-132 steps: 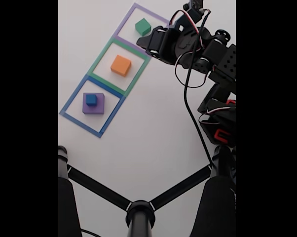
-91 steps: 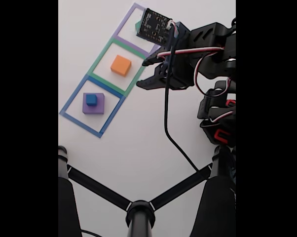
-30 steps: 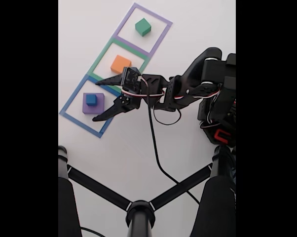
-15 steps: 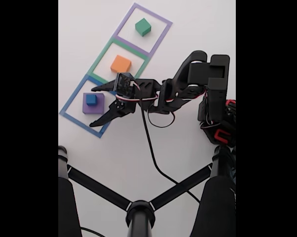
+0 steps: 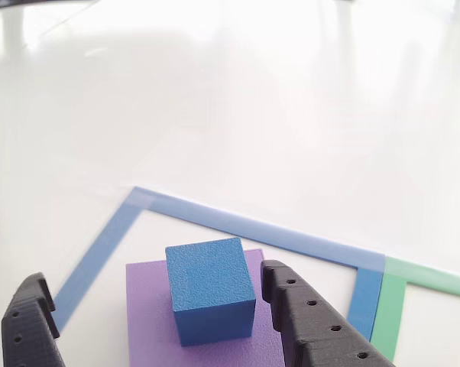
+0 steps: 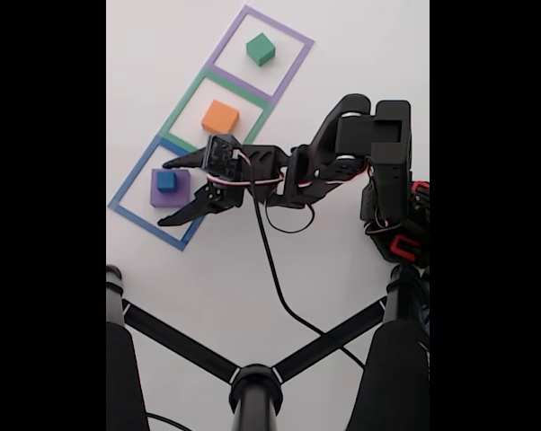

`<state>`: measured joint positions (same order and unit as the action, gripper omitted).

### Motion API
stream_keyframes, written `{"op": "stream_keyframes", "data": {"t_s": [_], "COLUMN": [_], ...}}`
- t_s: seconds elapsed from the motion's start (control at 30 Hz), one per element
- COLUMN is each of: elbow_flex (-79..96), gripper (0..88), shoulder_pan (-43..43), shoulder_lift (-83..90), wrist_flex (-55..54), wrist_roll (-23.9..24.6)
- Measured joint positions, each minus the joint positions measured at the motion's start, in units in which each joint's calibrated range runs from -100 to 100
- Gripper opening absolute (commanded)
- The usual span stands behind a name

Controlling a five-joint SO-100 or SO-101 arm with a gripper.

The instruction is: Tower of hanoi

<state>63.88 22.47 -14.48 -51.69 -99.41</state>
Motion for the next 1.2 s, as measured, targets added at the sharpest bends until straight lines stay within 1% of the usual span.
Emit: {"op": "stream_keyframes", "data": {"t_s": [0.37, 0.53, 0.7, 1.07, 1.2], "elbow_flex": [0.00, 0.00, 0.00, 0.00, -0.26], "gripper": [11.8, 9.1, 3.8, 3.3, 3.3], "shoulder_pan": [0.25, 0.41, 0.82, 0.74, 0.74], "shoulder_lift": [-0.76, -0.76, -0.76, -0.51, 4.14], "wrist_flex": [-0.16, -0.16, -0.16, 0.00, 5.54], "wrist_roll": [0.00, 0.00, 0.00, 0.00, -0.59]}}
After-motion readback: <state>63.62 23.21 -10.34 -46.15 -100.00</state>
